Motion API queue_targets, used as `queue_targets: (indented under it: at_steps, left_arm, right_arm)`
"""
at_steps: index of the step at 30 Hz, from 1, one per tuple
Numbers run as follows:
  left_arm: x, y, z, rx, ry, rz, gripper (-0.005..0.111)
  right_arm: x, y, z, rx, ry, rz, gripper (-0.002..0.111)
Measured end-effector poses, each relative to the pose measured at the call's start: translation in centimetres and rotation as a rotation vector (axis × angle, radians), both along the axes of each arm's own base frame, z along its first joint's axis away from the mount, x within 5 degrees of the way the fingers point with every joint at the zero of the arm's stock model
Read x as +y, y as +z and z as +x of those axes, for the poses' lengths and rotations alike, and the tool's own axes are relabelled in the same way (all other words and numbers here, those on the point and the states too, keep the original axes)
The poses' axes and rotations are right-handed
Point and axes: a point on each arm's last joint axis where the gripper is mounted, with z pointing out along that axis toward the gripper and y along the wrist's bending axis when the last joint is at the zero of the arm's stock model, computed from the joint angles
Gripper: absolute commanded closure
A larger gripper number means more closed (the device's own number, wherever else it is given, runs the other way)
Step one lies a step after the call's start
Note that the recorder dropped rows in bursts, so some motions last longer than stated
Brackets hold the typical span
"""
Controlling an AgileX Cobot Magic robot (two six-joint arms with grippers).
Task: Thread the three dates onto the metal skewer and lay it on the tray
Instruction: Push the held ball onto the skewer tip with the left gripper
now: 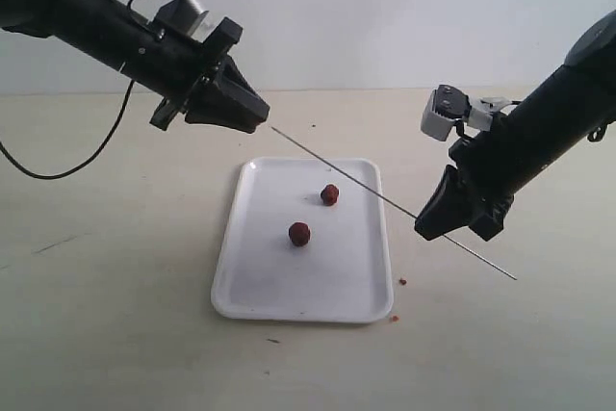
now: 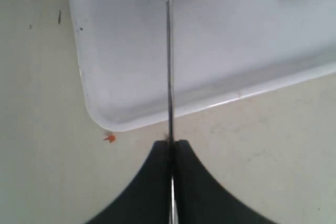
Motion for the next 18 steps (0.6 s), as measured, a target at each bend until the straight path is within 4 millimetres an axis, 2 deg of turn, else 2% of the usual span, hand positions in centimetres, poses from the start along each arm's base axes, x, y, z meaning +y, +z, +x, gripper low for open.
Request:
queue_targets:
  at_steps: [10,18]
  left_arm:
    - [-0.11,0.03,-0.03,0.001,-0.001,-0.004,0.081]
    - [-0.93,0.03,-0.39,0.003,-0.019,-0.004,0.081]
  right_arm:
    - [-0.06,-0.04,0.13,-0.01,-0.01,-0.007,0.108]
    - [0.01,0.02,0.23,-0.014,-0.023,0.002,0.108]
